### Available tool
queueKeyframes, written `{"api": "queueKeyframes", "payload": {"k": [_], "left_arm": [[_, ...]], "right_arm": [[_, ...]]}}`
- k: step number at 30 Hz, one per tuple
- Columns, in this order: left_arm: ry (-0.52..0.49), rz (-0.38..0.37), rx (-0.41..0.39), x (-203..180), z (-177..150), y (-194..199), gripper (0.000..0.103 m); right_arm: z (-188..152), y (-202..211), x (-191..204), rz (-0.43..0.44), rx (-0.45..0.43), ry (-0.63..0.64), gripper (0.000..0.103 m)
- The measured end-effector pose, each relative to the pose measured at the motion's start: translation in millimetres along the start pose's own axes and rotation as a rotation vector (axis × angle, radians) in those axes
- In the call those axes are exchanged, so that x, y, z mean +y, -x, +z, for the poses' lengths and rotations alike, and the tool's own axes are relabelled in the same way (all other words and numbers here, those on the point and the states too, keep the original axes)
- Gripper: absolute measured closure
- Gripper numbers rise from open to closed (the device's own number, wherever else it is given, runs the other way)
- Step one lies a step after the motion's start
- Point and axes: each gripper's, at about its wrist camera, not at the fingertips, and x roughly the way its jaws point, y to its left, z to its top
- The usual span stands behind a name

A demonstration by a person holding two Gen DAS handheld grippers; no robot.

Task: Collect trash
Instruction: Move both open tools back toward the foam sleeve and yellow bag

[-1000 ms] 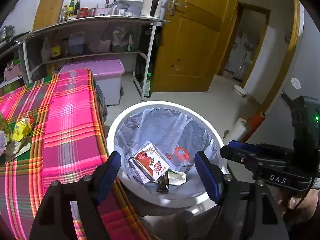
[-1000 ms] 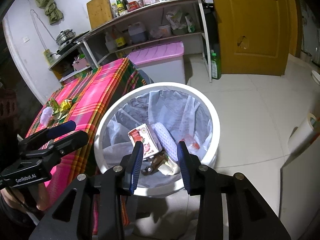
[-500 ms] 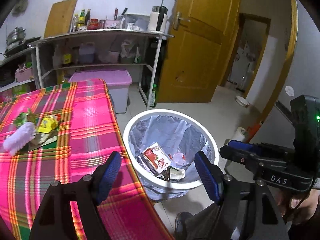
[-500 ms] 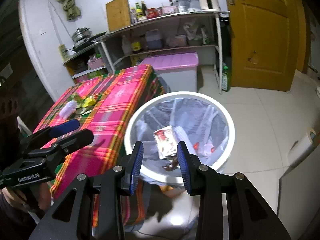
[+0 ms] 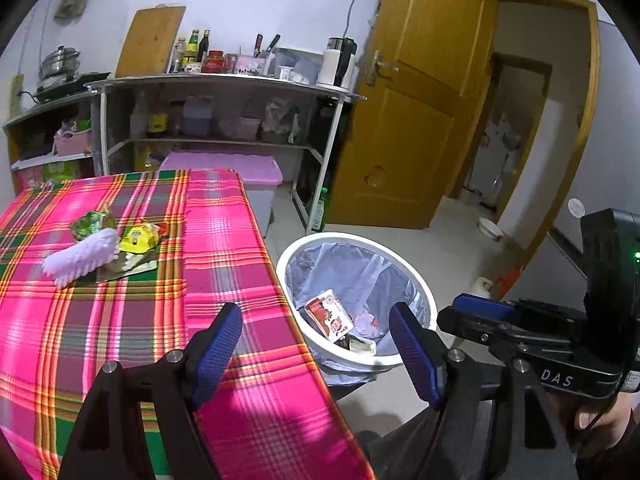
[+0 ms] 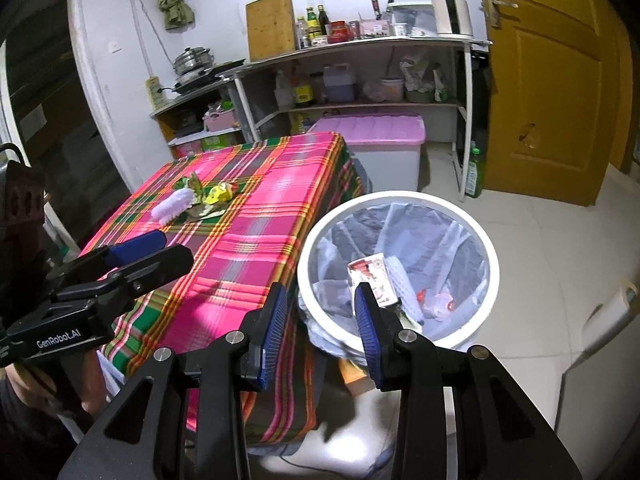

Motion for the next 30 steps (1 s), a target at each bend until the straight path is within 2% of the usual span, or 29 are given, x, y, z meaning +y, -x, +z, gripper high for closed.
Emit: {"api": "queueKeyframes", "payload": {"k": [3, 18, 27, 30], "left_arm": [[0.0, 0.01, -0.012, 3, -2, 8, 0.028], [0.049, 0.093, -0.032, 33, -9, 29, 0.028], [0.074, 0.17, -0.051, 62, -13, 39, 0.028], [0.093, 0.188, -0.052, 72, -13, 42, 0.028]], "right_arm": [[1, 0, 6, 0.01, -0.002, 0.015, 0.061], [3, -7, 32, 0.046, -0.014, 0.079, 0.061], [7, -26, 51, 0.106, 0.006, 0.124, 0.059], [10, -34, 56, 0.129, 0.018, 0.132, 0.056]]}}
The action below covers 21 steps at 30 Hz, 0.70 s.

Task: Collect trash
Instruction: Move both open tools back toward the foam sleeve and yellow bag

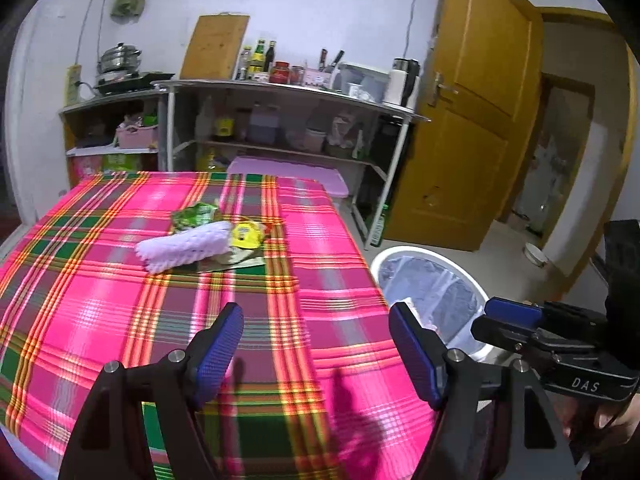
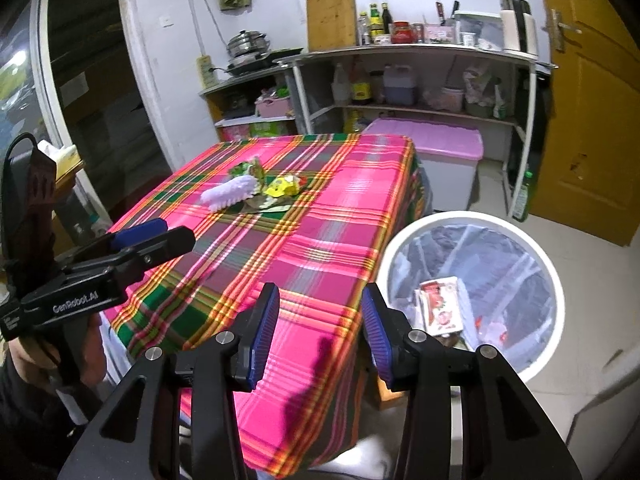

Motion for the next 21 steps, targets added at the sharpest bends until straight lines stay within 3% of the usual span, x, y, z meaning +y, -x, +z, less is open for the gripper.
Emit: {"api": "queueKeyframes", "payload": {"k": [21], "left_arm": [[0.048, 0.163, -0.037, 84, 41, -26, 0.028]], "right_arm": [[33, -58, 19, 0.039, 0.077, 0.055, 0.055]]}}
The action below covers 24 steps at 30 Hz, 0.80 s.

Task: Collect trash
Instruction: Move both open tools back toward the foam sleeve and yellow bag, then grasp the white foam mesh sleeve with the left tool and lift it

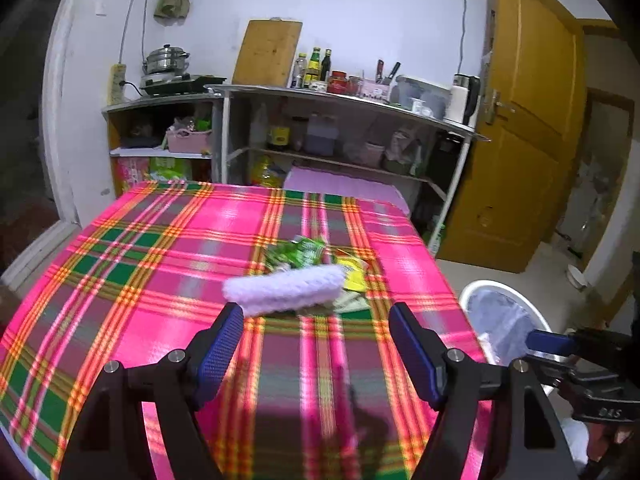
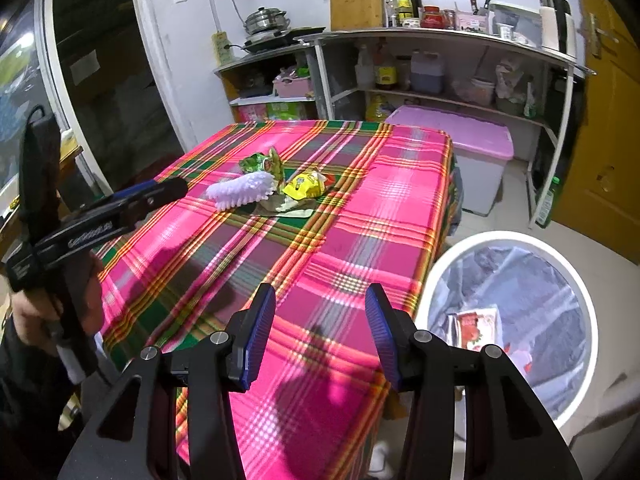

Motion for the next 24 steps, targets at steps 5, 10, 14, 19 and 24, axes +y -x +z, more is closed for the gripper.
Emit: {"api": "queueKeyframes", "payload": {"k": [5, 10, 14, 19, 24], "left_arm": [[-0.015, 0.002, 0.011, 20, 11, -27, 0.028], [-0.089, -0.034, 0.054, 29, 18, -57, 0.028], [-0.168, -0.069, 0.091, 29, 21, -80, 0.028], [-0.299, -0.096, 0.139, 19, 17, -104, 0.028], [-0.384, -0.099, 0.19, 9, 8, -120, 0.052]], "right_arm": [[6, -17, -1, 0.007, 0.024, 0.003, 0.055], [11, -32, 0, 0.01, 0.05, 0.004, 0.055], [17, -44, 1, 0.009, 0.062, 0.005, 0.055], [25, -54, 1, 0.003, 0.071, 0.002, 0.055], [32, -61, 2, -0.002, 0.073, 0.0, 0.055]]}}
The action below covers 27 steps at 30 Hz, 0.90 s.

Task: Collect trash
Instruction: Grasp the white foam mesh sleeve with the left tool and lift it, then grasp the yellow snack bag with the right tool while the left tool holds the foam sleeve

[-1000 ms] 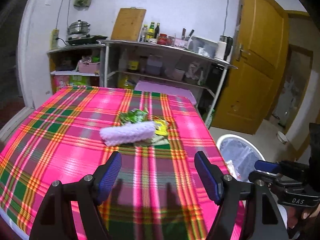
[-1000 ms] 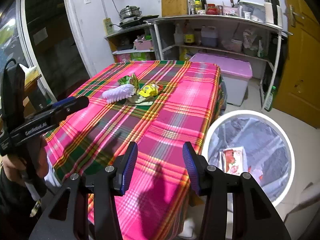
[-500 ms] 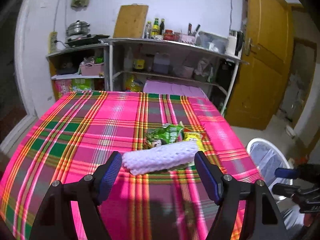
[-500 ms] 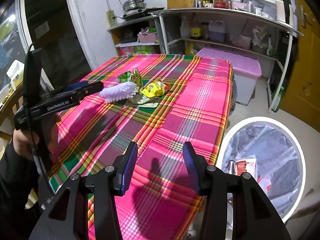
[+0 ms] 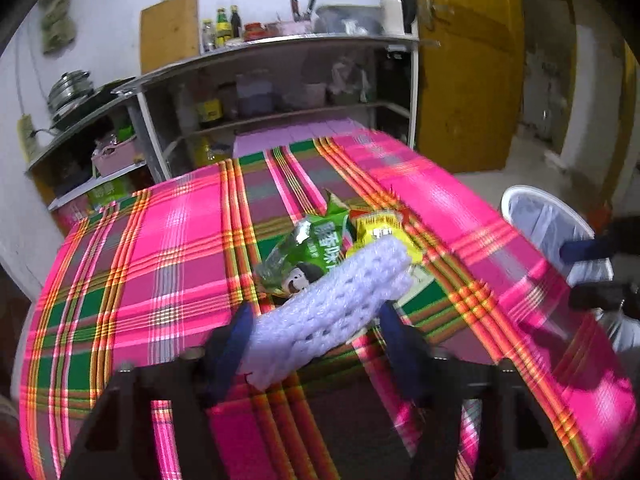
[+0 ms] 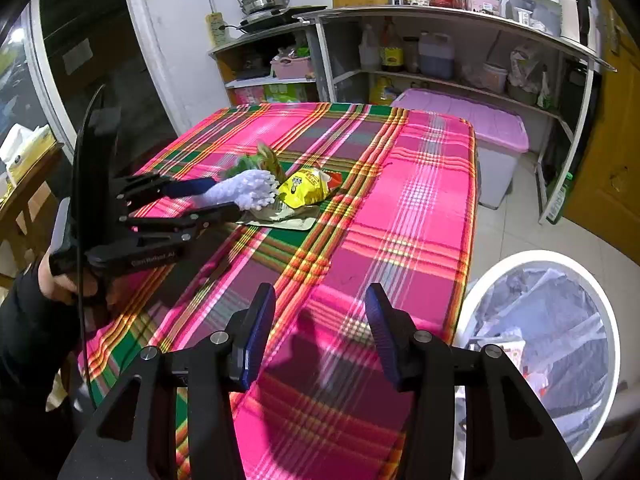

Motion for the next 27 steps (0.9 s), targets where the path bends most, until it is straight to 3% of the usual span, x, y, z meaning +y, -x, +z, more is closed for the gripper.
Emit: {"api": "queueKeyframes", "payload": {"k": [2, 3, 7, 16, 22, 27], "left_arm": [[-0.009, 0.022, 0.005, -3, -1, 0, 0.065], [-0.009, 0.028, 0.005, -4, -1, 1, 0.079], [0.036, 0.03, -0.004, 1, -7, 12, 0.09], [0.213, 0.043, -0.058, 13, -27, 52, 0.093], [0.323, 0.028, -0.095, 24, -37, 75, 0.093], [0.372, 0.026, -0.112, 33, -45, 85, 0.093]], "right_arm": [[4, -2, 1, -0.001, -0.001, -0.002, 0.055], [7, -3, 1, -0.002, -0.002, -0.003, 0.055], [16, -8, 2, 0.006, -0.004, -0.013, 0.055], [41, -33, 10, 0.023, 0.024, 0.006, 0.056], [59, -56, 10, 0.024, 0.046, 0.008, 0.065], [70, -75, 11, 0.022, 0.068, 0.013, 0.067]]}}
